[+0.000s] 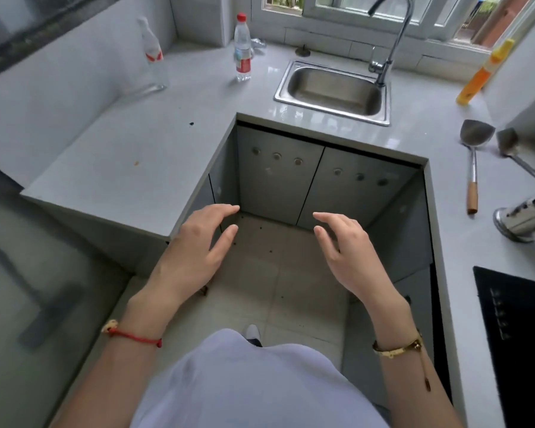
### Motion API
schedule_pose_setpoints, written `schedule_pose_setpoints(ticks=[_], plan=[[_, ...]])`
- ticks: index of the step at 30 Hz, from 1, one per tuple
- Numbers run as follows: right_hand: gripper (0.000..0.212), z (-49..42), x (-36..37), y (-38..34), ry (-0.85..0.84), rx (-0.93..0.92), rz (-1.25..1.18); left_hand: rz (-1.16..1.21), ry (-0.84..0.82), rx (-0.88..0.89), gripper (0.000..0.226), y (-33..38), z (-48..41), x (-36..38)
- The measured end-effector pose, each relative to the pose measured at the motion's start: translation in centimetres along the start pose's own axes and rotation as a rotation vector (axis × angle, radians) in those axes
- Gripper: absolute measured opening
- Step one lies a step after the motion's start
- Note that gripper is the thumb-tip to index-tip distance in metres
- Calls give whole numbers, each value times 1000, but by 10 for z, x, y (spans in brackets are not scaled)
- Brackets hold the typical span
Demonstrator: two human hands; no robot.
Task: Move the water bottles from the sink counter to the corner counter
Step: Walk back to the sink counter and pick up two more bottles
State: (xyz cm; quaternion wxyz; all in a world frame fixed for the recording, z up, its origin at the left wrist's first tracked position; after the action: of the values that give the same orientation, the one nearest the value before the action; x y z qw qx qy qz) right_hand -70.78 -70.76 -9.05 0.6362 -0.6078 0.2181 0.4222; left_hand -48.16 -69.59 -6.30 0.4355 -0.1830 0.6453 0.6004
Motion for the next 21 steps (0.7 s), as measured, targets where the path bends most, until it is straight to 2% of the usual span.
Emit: schedule_pose_setpoints(ticks=[11, 21], plan=[[36, -130, -39, 18, -49, -38, 7, -11, 26, -70, 37, -30, -118, -29], [39, -274, -80, 26, -167, -160, 80, 12, 169, -210, 37, -52, -224, -66]])
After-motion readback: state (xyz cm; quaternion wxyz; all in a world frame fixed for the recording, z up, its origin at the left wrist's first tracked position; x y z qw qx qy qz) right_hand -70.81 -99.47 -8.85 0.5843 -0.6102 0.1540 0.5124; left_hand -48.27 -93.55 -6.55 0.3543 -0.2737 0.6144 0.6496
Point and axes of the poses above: each hand's wrist, its own z-axis away from the middle knuckle, its own x-axis out of the palm, y = z × x, the point moved 10 cm from there along -z, towards the middle knuckle, and after that the axes turned 15 degrees about -y, right-handed, at the moved point
